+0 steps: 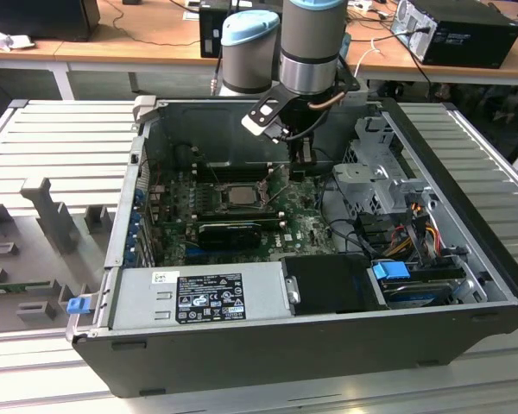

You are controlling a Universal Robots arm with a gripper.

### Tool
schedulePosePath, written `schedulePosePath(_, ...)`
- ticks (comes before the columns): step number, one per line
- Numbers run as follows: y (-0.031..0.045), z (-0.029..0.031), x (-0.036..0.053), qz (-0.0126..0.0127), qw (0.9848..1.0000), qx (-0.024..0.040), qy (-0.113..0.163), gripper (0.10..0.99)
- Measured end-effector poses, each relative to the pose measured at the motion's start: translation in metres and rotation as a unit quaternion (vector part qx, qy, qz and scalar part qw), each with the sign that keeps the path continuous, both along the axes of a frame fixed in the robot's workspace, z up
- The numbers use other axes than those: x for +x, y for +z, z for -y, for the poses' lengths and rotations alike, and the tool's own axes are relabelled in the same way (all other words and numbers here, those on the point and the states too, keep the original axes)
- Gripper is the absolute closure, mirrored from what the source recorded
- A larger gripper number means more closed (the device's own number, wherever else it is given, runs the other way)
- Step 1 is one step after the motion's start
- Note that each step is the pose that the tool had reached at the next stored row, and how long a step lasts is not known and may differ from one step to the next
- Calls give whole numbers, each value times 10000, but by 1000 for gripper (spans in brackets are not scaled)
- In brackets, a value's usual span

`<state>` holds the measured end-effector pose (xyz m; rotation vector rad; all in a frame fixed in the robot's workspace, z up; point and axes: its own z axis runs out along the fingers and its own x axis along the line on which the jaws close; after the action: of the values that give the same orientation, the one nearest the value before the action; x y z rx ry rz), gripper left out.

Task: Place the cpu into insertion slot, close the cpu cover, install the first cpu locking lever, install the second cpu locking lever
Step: 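Close the cpu cover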

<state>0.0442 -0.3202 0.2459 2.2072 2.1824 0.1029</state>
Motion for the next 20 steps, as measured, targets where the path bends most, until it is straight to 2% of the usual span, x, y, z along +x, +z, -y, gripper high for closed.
schedulePosePath(20,0,0,-42,0,10000,0,0,980)
